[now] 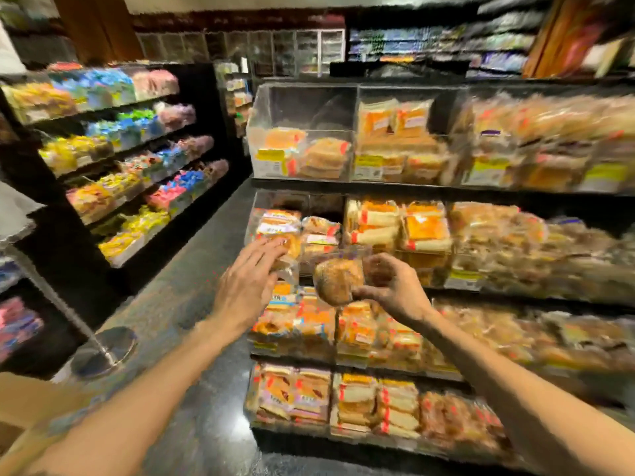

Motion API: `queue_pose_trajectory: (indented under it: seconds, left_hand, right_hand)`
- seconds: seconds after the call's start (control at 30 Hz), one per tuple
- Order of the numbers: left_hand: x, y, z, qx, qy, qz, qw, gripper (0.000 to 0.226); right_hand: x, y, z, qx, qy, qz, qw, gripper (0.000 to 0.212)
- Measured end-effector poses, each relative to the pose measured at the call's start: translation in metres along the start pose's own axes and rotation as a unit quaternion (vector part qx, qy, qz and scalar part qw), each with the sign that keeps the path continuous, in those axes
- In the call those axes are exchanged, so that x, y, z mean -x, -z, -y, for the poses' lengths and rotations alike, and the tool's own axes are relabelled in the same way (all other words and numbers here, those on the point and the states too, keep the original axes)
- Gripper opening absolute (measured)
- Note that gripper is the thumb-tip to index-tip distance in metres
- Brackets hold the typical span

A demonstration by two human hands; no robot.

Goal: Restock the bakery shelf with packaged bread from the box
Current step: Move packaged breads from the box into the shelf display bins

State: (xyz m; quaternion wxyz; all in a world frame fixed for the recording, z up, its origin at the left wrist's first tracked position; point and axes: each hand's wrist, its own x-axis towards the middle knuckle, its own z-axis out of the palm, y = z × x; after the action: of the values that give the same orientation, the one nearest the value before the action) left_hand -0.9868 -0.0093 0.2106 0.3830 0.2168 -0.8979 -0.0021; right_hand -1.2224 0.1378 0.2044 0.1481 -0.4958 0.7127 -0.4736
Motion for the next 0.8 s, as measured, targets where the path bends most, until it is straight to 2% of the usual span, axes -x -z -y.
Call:
queue_pose_trajectory:
  seconds: [0.1, 0.2, 0.33, 0.4, 0.53, 0.6, 0.67, 0.8]
  left_hand:
    - [-0.034, -0.043, -0.031, 0.043, -0.023, 0.03, 0.998, 0.048]
    - [-0.067, -0.089, -0.06, 0.073, -0.057, 0.063, 0.994, 0.049]
    - [-0.114, -0.152, -0.097, 0.125, -0.121, 0.076, 0.982, 0.053]
    - [-0.142, -0.182, -0.116, 0.156, -0.13, 0.084, 0.975, 0.053]
    - [-0.194, -0.231, -0.164, 0.207, -0.141, 0.097, 0.963, 0.052]
    - [-0.217, -0.255, -0.186, 0.223, -0.172, 0.108, 0.953, 0.051]
    - [-0.239, -0.276, -0.21, 0.241, -0.199, 0.117, 0.943, 0.051]
    - [-0.267, -0.316, -0.262, 0.268, -0.234, 0.131, 0.925, 0.048]
  right_hand:
    - [0.005, 0.043, -0.028, -0.121, -0.1, -0.042, 0.987, 0.046]
    - [0.002, 0.082, -0.057, -0.235, -0.18, -0.069, 0.953, 0.049]
    - [-0.009, 0.134, -0.09, -0.362, -0.237, -0.105, 0.896, 0.036]
    - [-0.015, 0.161, -0.109, -0.401, -0.243, -0.116, 0.875, 0.036]
    - [-0.021, 0.22, -0.136, -0.418, -0.251, -0.139, 0.862, 0.045]
    - [-0.022, 0.25, -0.144, -0.4, -0.26, -0.166, 0.863, 0.037]
    - [-0.018, 0.277, -0.154, -0.415, -0.262, -0.188, 0.851, 0.025]
    - [-0.001, 0.326, -0.181, -0.439, -0.272, -0.215, 0.829, 0.016]
